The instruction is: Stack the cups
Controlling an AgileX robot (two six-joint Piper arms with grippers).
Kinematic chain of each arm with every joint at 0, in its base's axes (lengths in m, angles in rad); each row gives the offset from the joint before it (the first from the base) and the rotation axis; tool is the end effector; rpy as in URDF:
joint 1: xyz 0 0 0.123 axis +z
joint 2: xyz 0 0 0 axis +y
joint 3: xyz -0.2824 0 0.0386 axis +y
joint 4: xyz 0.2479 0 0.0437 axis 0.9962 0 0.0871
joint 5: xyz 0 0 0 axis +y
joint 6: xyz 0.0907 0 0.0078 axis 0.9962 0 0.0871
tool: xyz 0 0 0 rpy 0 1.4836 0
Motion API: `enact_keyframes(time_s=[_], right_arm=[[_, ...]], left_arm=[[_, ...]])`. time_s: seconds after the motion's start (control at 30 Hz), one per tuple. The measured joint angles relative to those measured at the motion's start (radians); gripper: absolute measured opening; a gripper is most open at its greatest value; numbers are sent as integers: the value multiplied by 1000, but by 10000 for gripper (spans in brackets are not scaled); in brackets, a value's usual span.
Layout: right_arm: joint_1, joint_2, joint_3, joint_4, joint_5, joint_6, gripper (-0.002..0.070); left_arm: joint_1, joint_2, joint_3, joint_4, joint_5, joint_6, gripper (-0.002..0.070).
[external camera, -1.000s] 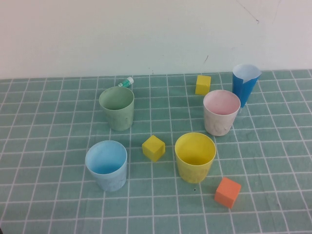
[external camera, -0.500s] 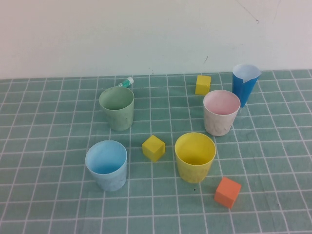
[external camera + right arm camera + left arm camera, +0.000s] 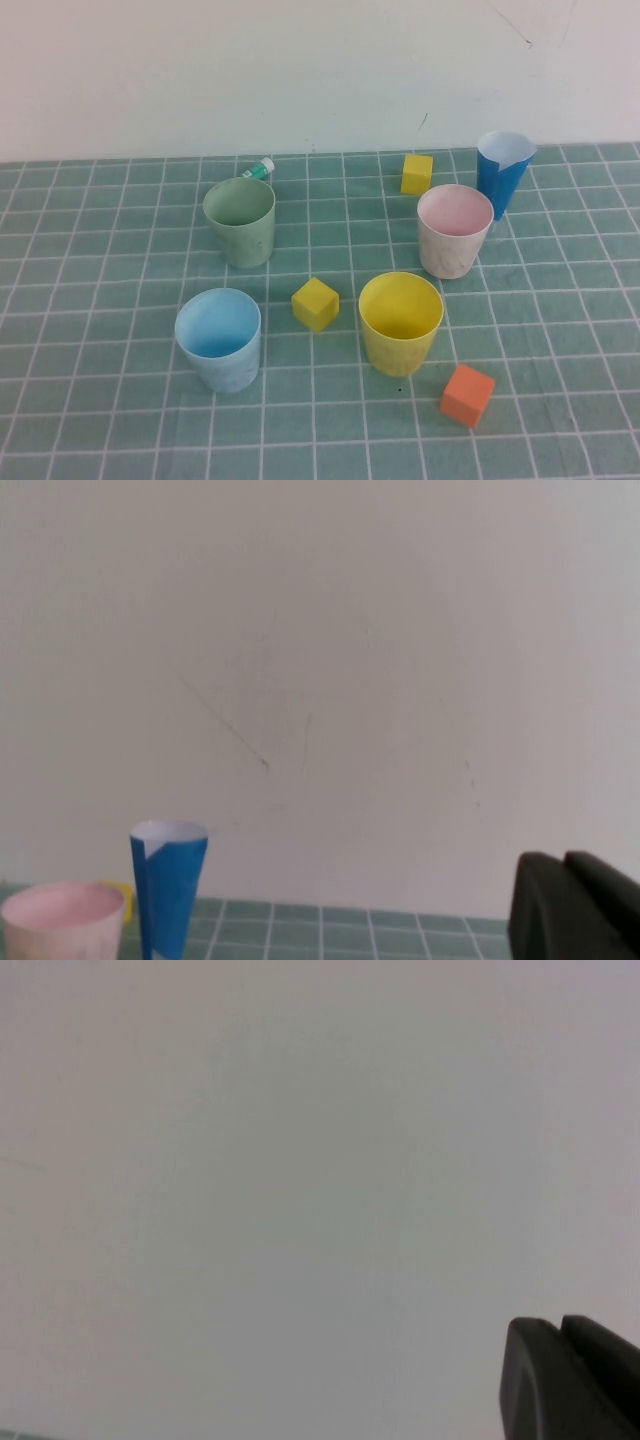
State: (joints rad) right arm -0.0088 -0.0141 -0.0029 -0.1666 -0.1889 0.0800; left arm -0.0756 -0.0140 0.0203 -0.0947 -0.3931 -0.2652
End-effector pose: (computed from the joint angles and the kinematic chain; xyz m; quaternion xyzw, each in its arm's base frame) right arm 0.0514 0.0024 0.2315 -0.0348 0.5963 -0.0278 0.8015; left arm 0.0464 -0.0002 0.2411 -0.0874 0.5148 -0.1720 0.8353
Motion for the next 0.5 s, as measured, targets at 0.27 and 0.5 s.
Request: enact_keyframes(time_s=[0.27, 0.5], right_arm=[[0, 67, -267, -33, 446, 0, -1], [0, 294, -414, 1, 655, -153, -1]], left_arm=[[0, 22, -254, 45, 482, 43, -2], [0, 256, -465, 21, 833, 154, -2]])
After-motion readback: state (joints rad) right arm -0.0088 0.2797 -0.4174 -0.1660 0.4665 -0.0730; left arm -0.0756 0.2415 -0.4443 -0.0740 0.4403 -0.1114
